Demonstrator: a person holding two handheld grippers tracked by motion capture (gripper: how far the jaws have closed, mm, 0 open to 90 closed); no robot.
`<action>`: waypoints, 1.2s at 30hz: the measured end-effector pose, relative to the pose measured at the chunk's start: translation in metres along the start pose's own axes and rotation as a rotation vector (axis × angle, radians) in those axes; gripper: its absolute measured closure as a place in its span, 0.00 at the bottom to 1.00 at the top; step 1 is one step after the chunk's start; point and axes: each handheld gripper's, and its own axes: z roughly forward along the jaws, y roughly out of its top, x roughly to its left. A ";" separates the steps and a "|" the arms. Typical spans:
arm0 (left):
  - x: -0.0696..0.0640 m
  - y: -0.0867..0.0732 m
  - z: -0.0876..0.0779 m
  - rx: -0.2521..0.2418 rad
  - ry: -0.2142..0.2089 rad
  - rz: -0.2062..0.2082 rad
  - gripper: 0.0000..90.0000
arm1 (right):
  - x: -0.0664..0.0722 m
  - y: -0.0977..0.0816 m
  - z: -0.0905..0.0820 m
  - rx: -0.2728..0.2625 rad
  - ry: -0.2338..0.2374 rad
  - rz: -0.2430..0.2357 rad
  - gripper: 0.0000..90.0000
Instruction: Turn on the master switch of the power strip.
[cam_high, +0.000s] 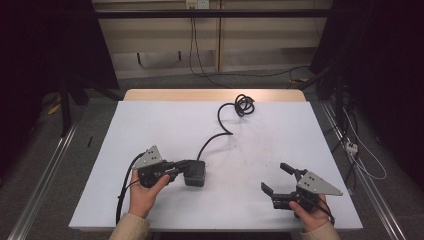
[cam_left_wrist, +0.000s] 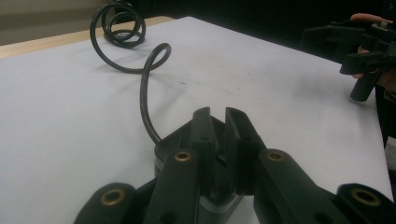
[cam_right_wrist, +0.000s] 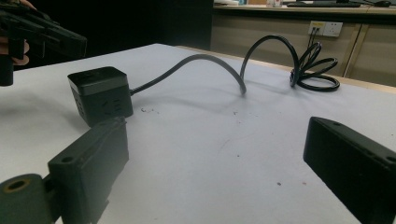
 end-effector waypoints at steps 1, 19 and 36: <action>0.000 0.000 0.000 0.001 -0.001 0.001 0.93 | 0.000 0.000 0.000 0.000 0.000 0.000 0.07; -0.001 0.001 0.003 0.030 -0.019 -0.009 1.00 | 0.000 0.000 0.000 0.000 -0.002 0.002 0.07; -0.003 0.001 0.008 0.071 -0.031 -0.003 1.00 | 0.000 0.000 -0.001 0.001 -0.002 0.003 0.07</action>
